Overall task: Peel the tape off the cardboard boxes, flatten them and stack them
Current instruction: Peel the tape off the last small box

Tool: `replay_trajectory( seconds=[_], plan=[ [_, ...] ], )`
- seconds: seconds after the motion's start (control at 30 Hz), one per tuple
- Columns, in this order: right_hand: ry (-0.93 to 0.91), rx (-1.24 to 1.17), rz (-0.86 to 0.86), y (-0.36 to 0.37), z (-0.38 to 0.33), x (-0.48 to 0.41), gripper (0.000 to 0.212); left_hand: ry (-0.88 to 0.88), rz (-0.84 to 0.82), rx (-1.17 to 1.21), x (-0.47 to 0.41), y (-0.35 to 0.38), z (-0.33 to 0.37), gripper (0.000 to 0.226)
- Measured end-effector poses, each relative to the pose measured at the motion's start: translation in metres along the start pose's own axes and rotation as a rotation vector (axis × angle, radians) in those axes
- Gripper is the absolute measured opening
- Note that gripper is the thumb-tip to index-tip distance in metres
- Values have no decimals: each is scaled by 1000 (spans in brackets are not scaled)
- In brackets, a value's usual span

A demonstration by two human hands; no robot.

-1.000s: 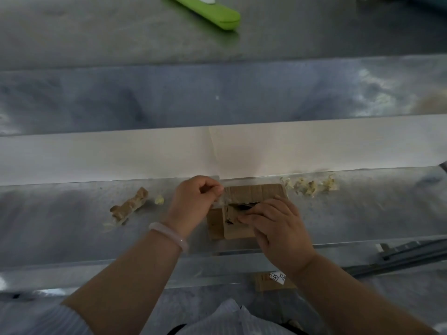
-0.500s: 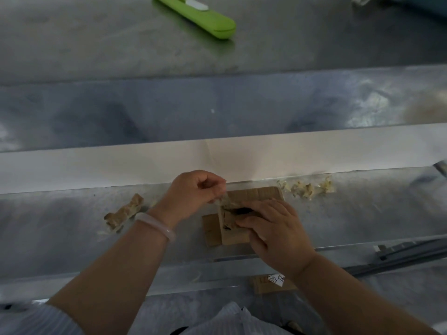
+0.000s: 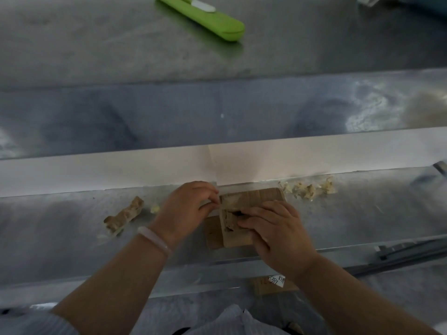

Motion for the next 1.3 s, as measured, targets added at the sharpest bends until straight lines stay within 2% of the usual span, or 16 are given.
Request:
replay_trajectory(
  seconds=[0.17, 0.3, 0.47, 0.57, 0.7, 0.87, 1.03, 1.2, 1.3],
  plan=[
    [-11, 2, 0, 1, -1, 1, 26, 21, -47, 28, -9, 6, 5, 5],
    [-20, 0, 5, 0, -2, 2, 26, -7, -55, -38, -25, 6, 10, 5],
    [-19, -14, -10, 1, -1, 2, 25, -95, -146, -55, -40, 20, 2, 4],
    [-11, -39, -43, 1, -1, 1, 25, -214, -224, -13, -42, 28, -12, 6],
    [-19, -2, -91, 0, -4, -5, 30, -349, -253, 198, -38, 28, -29, 15],
    [-6, 101, -175, 10, -11, -10, 60, -595, -298, 624, -16, 34, -46, 8],
    [5, 190, -229, 23, -13, -11, 57, -695, -306, 991, 5, 40, -48, 23],
    [18, 169, -98, 15, -14, -13, 49, -634, -182, 793, 8, 38, -60, 24],
    [51, 133, -95, 15, -10, -11, 48, -597, -154, 769, 7, 41, -60, 24]
  ],
)
Point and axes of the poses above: each hand's wrist, its own x-axis away from the middle knuckle, its own y-axis out of the palm, z = x × y, the point moved 10 cm from there along -x, towards the middle knuckle, and after that the axes turned 7 degrees about x, right-handed, at the moved point
